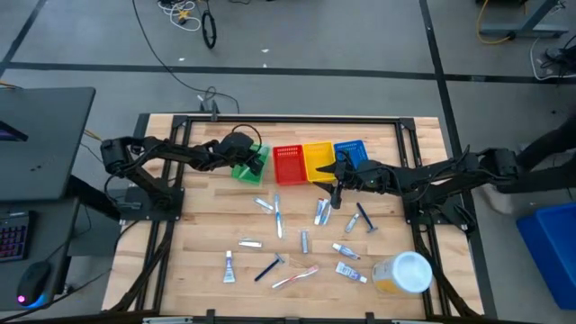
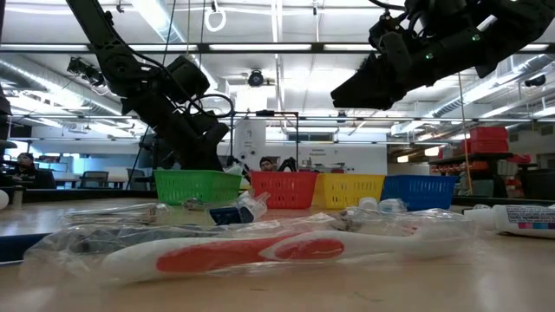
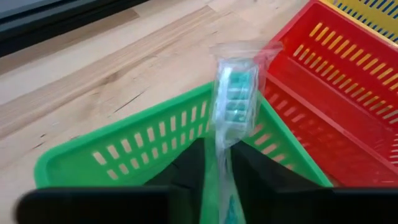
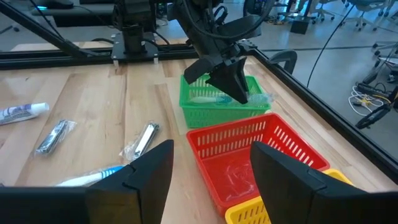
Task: Pick & Place Travel size toiletries
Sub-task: Put the green toothbrush into the green bin, then put the silver nail cutter into the red bin
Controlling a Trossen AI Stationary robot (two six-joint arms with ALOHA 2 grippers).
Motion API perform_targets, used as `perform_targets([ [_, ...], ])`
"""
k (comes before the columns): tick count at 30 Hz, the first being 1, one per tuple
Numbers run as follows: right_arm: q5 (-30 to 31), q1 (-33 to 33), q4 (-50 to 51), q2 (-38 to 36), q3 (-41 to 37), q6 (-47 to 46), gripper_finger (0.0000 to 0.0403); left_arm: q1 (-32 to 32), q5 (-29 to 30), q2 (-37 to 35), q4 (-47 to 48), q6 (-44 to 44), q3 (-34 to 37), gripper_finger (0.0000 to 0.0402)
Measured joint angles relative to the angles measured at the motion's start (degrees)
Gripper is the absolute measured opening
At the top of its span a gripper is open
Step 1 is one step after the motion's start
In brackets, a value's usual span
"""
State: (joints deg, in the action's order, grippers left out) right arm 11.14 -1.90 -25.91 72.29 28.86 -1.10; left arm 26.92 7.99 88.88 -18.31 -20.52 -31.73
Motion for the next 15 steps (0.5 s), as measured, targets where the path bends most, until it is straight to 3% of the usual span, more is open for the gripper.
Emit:
perform_targets([
  [7, 0.02, -0.01, 0.01, 0.00, 0.00, 0.00, 0.0224, -0.02, 1.11, -0.75, 0.01, 2.61, -0.24, 0.0170],
  [15, -0.53, 0.06, 0.45, 0.00, 0.00, -0.14, 0.0237, -2.26, 1.64, -8.70, 9.47, 6.87, -3.03, 0.0189],
])
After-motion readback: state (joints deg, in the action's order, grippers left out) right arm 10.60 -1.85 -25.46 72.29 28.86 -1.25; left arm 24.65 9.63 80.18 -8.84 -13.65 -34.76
